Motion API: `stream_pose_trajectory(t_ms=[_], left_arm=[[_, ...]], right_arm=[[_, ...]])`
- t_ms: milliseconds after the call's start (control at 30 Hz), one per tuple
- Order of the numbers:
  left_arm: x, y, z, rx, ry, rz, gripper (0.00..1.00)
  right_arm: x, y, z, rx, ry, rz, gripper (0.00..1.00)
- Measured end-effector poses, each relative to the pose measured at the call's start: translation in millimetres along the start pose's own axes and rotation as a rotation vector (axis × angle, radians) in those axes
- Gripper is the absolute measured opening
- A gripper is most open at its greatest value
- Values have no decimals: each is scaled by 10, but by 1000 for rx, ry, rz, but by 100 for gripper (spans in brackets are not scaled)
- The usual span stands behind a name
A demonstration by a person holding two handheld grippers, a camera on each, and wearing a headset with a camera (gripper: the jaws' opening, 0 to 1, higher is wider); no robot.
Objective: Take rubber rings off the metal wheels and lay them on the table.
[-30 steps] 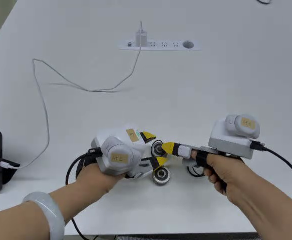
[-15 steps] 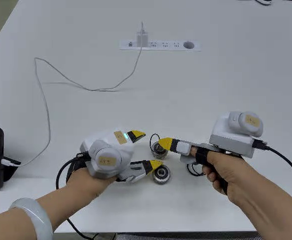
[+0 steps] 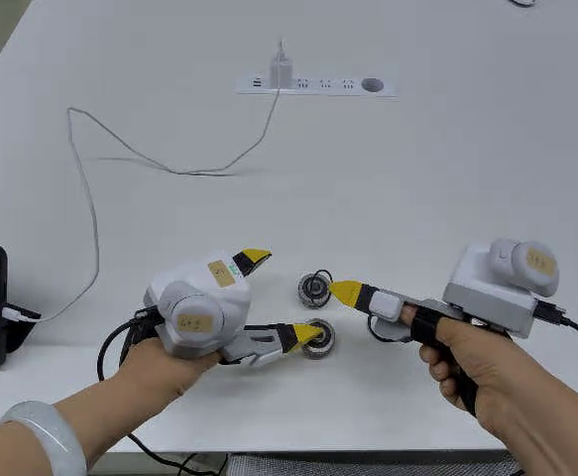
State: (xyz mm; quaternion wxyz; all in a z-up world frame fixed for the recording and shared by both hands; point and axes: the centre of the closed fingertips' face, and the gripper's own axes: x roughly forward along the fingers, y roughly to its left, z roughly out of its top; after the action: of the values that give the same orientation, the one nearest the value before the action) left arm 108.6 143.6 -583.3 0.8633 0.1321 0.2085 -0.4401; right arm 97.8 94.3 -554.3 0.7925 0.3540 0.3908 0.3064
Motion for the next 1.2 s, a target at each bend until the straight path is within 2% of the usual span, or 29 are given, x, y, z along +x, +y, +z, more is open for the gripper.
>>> stream_pose_trajectory(t_ms=[233,533,767,933,967,1000,1100,1133,1200], left_arm=[[-77,-57,33,-14,-34,-3,77],[-97,-77,-25,-8,-15,-7,75],[-97,-64,-12,-6,-16,-8,73],[-94,-57,-19,-9,-14,-10,73],[-94,-59,-18,-8,-14,-10,73],[-92,-58,-18,-7,-14,-11,72],[-94,-66,-18,-7,-12,-14,72],[-98,-65,-16,-5,-12,-13,72],[-105,-66,-16,-11,-13,-14,72]], right_arm=[[-220,-181,-43,38,-27,-40,2],[-427,-405,-12,60,-52,-115,2],[-486,-552,-36,39,-35,-176,2],[-472,-613,-52,-28,-9,-211,5],[-473,-658,-60,-69,8,-237,7],[-467,-657,-77,-97,25,-244,11],[-450,-692,-98,-214,77,-273,13],[-447,-716,-101,-282,99,-291,16],[-445,-747,-134,-349,143,-308,22]])
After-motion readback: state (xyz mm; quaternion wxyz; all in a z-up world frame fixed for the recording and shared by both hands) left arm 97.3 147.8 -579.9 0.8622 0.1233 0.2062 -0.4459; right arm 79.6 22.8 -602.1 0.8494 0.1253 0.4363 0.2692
